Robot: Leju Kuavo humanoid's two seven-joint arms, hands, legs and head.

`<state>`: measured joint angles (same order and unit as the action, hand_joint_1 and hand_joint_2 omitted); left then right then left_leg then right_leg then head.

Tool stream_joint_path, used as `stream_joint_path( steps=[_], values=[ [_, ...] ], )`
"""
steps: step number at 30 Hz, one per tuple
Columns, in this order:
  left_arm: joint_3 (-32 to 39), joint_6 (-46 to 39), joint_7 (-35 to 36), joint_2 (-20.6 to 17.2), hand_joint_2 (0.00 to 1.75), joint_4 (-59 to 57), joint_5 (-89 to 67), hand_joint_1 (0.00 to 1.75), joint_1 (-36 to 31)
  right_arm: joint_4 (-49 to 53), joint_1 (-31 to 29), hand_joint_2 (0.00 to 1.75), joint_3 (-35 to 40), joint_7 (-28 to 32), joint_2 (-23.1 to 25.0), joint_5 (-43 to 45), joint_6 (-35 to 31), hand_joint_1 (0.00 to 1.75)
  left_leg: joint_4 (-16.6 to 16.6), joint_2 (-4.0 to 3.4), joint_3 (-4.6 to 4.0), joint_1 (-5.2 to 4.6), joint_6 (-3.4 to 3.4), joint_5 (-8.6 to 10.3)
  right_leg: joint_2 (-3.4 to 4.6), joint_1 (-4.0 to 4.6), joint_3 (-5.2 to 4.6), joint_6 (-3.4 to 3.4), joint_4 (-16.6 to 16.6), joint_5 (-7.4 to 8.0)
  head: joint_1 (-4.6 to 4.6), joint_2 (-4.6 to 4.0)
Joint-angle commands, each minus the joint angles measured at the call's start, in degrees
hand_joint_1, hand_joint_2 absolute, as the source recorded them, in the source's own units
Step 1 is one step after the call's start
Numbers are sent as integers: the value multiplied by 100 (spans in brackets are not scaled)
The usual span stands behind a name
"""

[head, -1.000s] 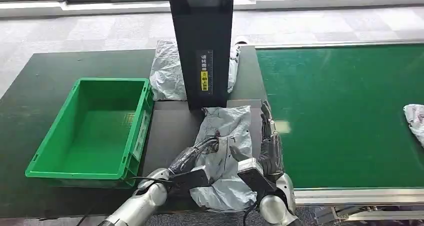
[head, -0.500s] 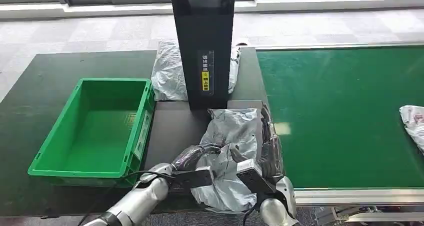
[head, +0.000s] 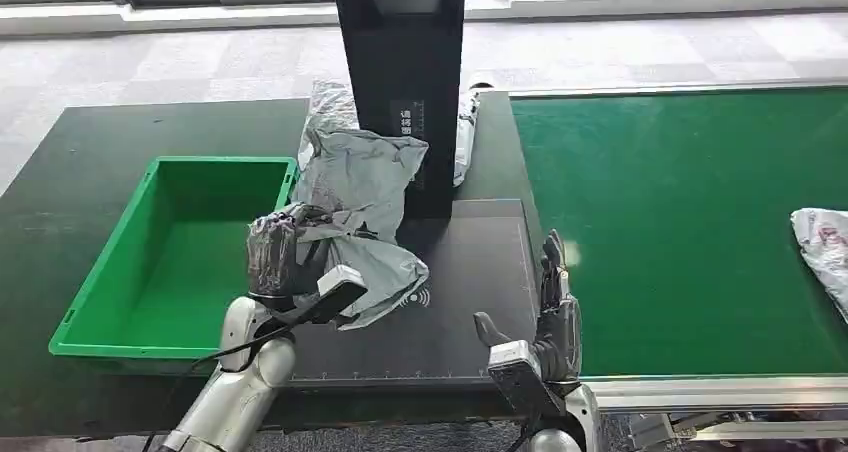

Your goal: Moved the parcel from conveyor to table for the left to box.

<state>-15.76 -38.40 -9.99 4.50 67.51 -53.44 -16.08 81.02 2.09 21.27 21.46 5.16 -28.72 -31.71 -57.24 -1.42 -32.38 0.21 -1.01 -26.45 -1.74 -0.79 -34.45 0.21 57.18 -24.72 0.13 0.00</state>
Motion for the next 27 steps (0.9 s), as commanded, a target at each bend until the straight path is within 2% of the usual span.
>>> stream_joint_path(
  steps=[1,2,4,9,10,12,15,16,17,18,21,24,25,26,27],
  values=[
    [701,-160,55,-52,175,647,-630,175,181,-31,-29,175,-239,-26,146,43,1,0,3,6,3,7,3,0,22,5,5,-2,-11,5,0,0],
    [1431,-160,-13,231,175,1289,-1456,175,329,-28,-19,175,-276,-45,187,67,13,0,1,1,-1,6,3,-1,22,4,0,-2,-7,5,0,0],
    [2327,-160,-223,404,175,1933,-2303,175,397,43,6,175,-323,-77,245,39,108,0,-6,-10,-7,7,2,-6,33,3,-9,-3,-1,4,0,0],
    [3401,-160,-124,461,175,2753,-2764,175,766,396,194,175,-434,-211,262,-105,261,0,-3,-20,-1,8,0,-11,43,5,-6,-5,-2,1,0,0],
    [3443,-160,87,396,175,2542,-2914,175,820,432,210,175,-464,-221,273,-108,272,0,1,-33,8,10,-1,-15,62,5,-4,-7,-4,1,0,-2],
    [3118,-34,1241,-198,175,1362,-3151,175,854,616,308,175,-592,-268,303,-214,338,0,13,-31,17,-2,-5,-8,45,-3,3,-4,-6,1,-2,0],
    [2962,398,2073,-460,175,749,-3393,175,859,724,352,175,-673,-317,345,-335,455,0,29,-11,30,-3,-8,-2,34,-1,17,-11,-18,-2,0,0],
    [2738,644,2651,-781,175,654,-3656,175,951,738,341,175,-696,-369,361,-411,502,0,27,-7,27,1,-8,-1,34,3,15,-13,-18,-2,0,-2],
    [2605,805,2868,-795,175,598,-3656,175,982,748,333,175,-701,-390,360,-449,530,0,15,-5,16,0,-6,-3,24,4,8,-12,-10,-6,2,-2],
    [2687,896,2811,-650,175,350,-3548,175,934,824,363,175,-755,-479,380,-559,549,0,21,-15,22,4,-8,-3,39,8,9,-16,-15,-3,-2,-2],
    [2687,904,2794,-613,175,255,-3545,175,901,870,392,175,-779,-500,376,-572,574,0,14,-1,13,3,-6,-4,19,8,5,-14,-8,-10,-2,-2],
    [2645,1317,2626,-560,175,5,-3305,175,770,956,461,175,-855,-564,399,-682,648,0,9,12,9,9,-4,-5,9,15,9,-12,-13,-11,2,0],
    [2627,1483,2367,-472,175,-168,-2896,175,662,1014,498,175,-897,-580,413,-729,662,0,8,13,5,6,-5,-2,2,12,5,-12,-9,-11,2,0],
    [2575,1733,2115,-438,175,-341,-2497,56,545,1071,543,175,-943,-581,429,-757,679,0,10,17,8,6,-4,-2,0,12,10,-12,-12,-11,0,-2],
    [2499,1827,2082,-421,175,-442,-2384,30,462,1124,580,175,-968,-583,434,-774,715,0,6,15,4,4,-5,-2,-5,9,5,-12,-7,-11,0,0]
  ],
)
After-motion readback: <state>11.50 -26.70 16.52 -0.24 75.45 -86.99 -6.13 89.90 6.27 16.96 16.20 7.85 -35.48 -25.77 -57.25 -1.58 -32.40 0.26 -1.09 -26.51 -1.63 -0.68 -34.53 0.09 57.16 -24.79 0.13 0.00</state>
